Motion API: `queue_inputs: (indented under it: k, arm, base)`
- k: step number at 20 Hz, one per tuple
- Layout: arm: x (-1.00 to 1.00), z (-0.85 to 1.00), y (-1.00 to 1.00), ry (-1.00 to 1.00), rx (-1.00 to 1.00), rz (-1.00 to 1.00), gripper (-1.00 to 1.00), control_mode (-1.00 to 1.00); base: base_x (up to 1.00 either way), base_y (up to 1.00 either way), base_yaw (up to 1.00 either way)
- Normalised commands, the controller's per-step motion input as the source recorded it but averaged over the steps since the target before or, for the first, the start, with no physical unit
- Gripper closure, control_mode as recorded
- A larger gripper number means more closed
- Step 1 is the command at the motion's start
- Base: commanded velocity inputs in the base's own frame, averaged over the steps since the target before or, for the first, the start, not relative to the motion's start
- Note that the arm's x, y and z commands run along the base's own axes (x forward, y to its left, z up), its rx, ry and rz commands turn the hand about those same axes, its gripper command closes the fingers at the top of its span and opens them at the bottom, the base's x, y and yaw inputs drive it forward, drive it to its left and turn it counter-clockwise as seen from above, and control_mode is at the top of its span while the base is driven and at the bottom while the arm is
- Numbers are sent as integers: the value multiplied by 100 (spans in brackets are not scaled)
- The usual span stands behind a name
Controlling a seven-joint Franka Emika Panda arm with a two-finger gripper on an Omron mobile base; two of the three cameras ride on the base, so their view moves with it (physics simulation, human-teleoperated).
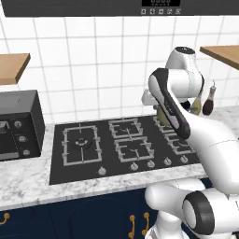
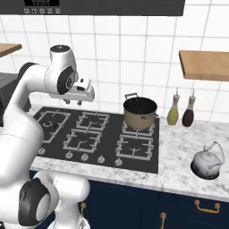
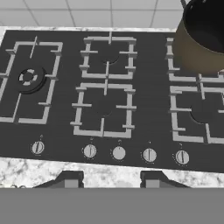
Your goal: Pick the kettle from the counter and place it on a stove burner. Then turn the burner on.
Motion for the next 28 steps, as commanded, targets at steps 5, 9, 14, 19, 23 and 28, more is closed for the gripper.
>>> queue_inputs:
  k: [5,9,14,19,23,28]
  arm:
    - [-32,0,-28,-3,0,-2,-100,-100]
    - [-53,0,-96,-11,-1,-17,-100,-100]
    - [-53,0,-97,-17,-6,-26,-100,-100]
    - [-65,0,-94,-28,-7,-24,-100,-100]
    - [-70,3,-100,-27,-3,-25,-100,-100]
    - [-43,10,-100,-7,-1,-32,-100,-100]
  base:
    - [0,0,0]
    - [0,0,0]
    - [0,0,0]
    - [0,0,0]
    - [0,0,0]
    - [0,0,0]
